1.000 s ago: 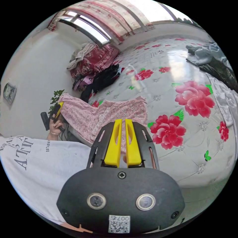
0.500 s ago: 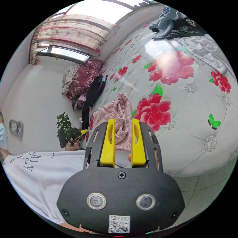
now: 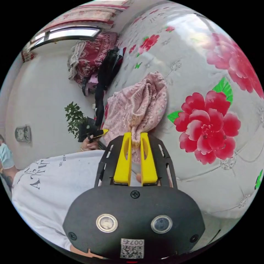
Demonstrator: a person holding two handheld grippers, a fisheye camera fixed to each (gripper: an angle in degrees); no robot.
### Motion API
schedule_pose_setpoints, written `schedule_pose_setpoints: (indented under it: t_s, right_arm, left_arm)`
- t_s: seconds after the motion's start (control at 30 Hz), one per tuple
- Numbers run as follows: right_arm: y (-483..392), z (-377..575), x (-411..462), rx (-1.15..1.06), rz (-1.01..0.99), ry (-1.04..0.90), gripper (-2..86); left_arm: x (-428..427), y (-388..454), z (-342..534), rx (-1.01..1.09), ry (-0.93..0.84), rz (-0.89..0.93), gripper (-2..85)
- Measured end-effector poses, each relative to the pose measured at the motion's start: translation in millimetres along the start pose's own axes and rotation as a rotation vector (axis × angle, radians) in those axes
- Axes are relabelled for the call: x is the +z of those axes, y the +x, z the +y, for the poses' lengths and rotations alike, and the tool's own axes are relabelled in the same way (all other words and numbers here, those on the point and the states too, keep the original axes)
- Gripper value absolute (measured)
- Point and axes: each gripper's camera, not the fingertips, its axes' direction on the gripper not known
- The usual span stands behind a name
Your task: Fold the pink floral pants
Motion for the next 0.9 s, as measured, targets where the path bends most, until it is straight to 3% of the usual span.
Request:
schedule_pose_setpoints:
  t_s: [0.1,0.23,0.4,0.5,0.57,0.7,0.83,0.9]
  right_arm:
    - [-40.9,-53.3,-21.7,-0.068,-0.112,0.077,4.5]
    - [-121.4,-145.8,-33.7,-0.238,-0.134,0.123,4.1]
    - [-262.2,-270.5,-21.1,-0.521,-0.107,0.223,4.2]
    - [-310.1,-327.4,8.1,-0.582,-0.085,0.267,4.5]
    - [-319.7,-359.9,36.8,-0.572,-0.047,0.270,5.0]
    - [-277.3,-399.4,113.5,-0.408,0.072,0.180,5.6]
    - [-209.3,-364.7,160.0,-0.365,0.162,0.035,5.7]
    - [-166.7,-317.7,173.3,-0.377,0.340,-0.061,5.6]
  left_arm:
    - [-48.0,15.5,-43.1,0.059,0.083,0.119,3.5]
    - [-121.5,46.5,-118.9,0.198,0.177,0.122,3.1]
    - [-251.4,107.1,-198.1,0.411,0.407,-0.017,3.1]
    - [-296.9,114.2,-227.2,0.419,0.513,-0.158,3.9]
    - [-306.1,98.1,-247.2,0.359,0.534,-0.219,4.9]
    - [-273.7,23.0,-275.5,0.112,0.405,-0.385,9.3]
    - [-221.6,-17.2,-235.6,0.076,0.367,-0.417,9.2]
    - [-178.6,-27.2,-192.6,0.070,0.339,-0.457,9.3]
